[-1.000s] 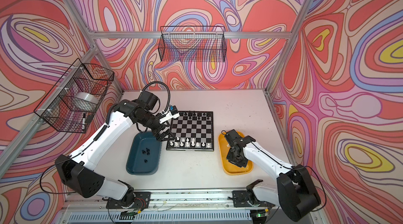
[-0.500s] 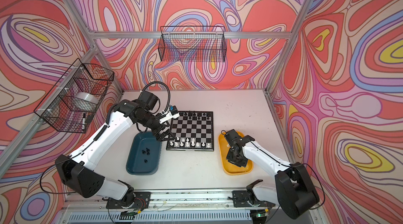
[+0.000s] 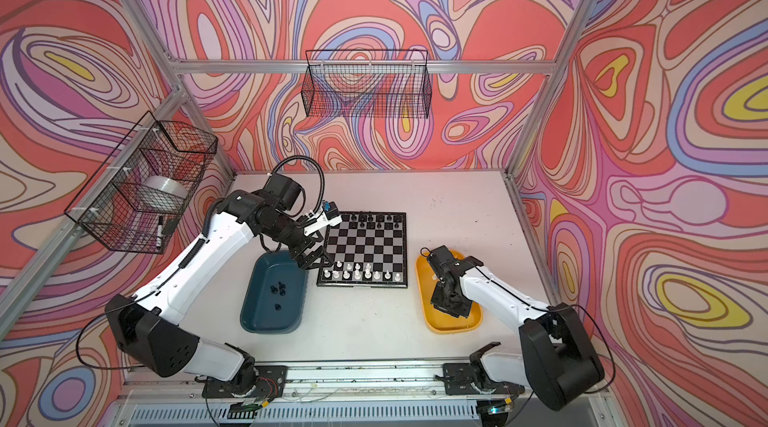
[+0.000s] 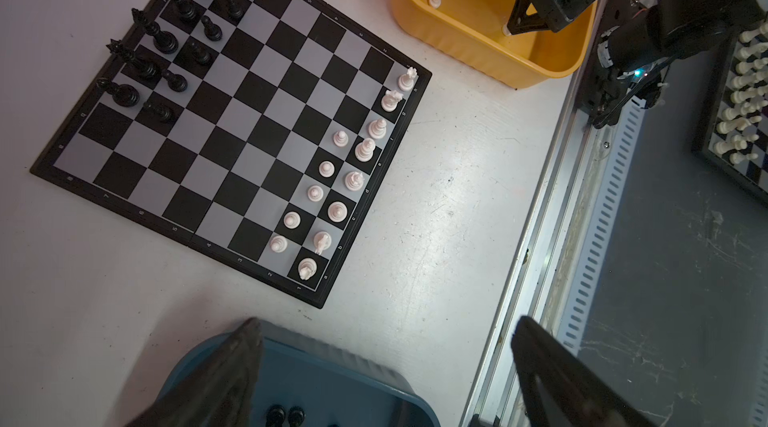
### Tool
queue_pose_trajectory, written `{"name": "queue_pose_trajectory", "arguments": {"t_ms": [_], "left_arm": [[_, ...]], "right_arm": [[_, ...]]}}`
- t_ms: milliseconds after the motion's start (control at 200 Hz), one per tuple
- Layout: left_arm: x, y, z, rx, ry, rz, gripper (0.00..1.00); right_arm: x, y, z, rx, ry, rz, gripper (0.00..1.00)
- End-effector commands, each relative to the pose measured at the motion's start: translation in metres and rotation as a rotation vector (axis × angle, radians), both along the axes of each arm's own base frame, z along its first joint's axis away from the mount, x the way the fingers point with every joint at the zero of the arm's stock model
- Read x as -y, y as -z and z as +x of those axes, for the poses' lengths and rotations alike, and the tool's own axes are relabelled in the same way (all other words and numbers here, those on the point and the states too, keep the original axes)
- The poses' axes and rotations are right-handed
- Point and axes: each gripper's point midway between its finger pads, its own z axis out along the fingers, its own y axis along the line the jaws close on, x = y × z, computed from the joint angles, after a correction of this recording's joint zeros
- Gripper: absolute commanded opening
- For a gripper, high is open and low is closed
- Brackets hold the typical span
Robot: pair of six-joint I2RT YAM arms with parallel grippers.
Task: Set up the chess pieces on the board
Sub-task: 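Lower the right gripper into the yellow tray and grasp a white pawn, then lift the white pawn out of the yellow tray toward the board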
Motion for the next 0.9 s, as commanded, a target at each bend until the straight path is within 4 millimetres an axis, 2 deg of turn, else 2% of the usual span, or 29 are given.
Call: {"name": "queue_pose_trajectory", "arguments": {"t_ms": [0, 491, 896], "left_arm": [[-0.0011, 0.0055, -0.0049, -0.021, 0.005, 0.013, 0.94], [-0.0018, 0.0083, -0.0058, -0.025, 0.005, 0.016, 0.94], [-0.0018, 0.008, -0.0056, -0.022, 0.005, 0.014, 0.94]], "right_arm": [[-0.0023, -0.0053, 0.0111, 0.025, -0.012, 0.003, 0.14], [-0.002, -0.0033, 0.01, 0.015, -0.015, 0.0, 0.14], [-0.0019, -0.0011, 0.0102, 0.011, -0.016, -0.003, 0.1]]}}
